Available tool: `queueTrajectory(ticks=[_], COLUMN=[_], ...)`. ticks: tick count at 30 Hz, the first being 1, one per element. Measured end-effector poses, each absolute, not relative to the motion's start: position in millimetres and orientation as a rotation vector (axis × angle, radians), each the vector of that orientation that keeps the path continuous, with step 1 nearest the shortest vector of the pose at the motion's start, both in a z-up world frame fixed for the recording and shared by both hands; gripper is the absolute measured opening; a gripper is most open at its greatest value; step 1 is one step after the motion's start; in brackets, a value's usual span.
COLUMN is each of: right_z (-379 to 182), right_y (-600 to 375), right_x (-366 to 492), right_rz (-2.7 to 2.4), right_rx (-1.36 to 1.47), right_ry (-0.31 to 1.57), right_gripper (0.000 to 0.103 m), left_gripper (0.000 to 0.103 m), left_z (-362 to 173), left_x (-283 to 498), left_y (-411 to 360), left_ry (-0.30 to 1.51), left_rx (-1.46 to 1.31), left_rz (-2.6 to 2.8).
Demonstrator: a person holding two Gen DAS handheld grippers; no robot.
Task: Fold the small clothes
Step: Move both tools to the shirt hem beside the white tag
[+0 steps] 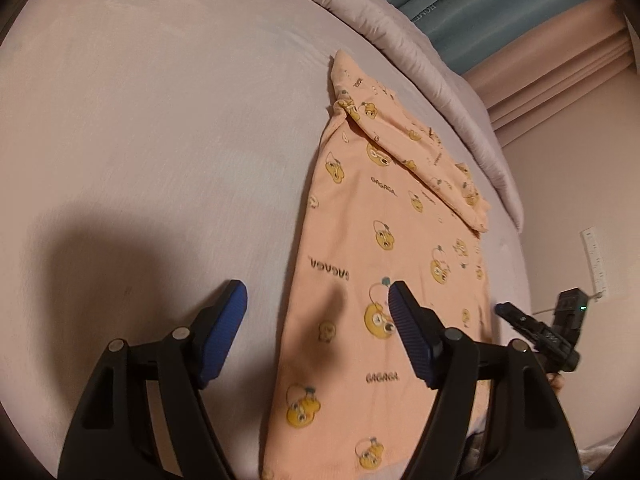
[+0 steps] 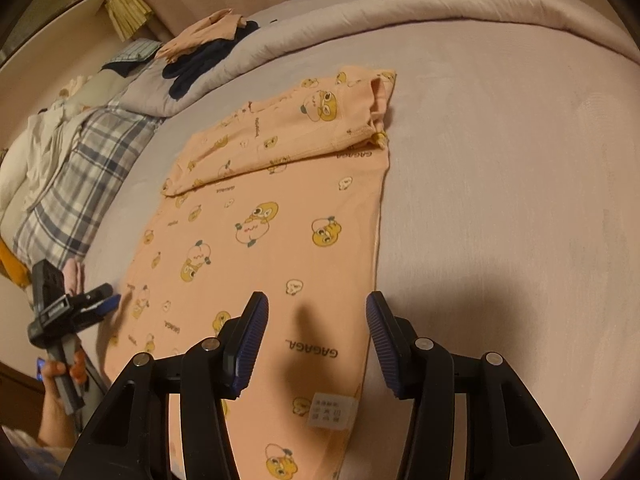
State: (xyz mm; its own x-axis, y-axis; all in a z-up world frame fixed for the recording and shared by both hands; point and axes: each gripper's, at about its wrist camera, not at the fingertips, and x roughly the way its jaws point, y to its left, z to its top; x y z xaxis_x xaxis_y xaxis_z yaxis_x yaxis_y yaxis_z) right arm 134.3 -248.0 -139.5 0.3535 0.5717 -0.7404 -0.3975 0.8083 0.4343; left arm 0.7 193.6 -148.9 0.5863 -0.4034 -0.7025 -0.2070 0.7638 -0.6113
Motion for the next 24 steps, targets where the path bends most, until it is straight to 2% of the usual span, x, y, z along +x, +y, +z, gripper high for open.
queueTrajectory(ticks=[9, 24], right_z=[-155.6, -169.9], right_y=[-255.4, -251.4], right_x=[121.1, 99.9], right_rz=[0.665, 0.821], right_rx=[0.229, 0.272], right_ry=[1.108, 1.216], right_gripper=[0.051, 0.051], left_gripper=[0.073, 0.073], left_z=[-154.0, -156.5], left_x=[-23.9, -41.4], left_y=[209.0, 180.9], left_ry=[0.958, 1.023], left_rx=[-0.828, -0.801], left_rz=[-0.186, -0.339])
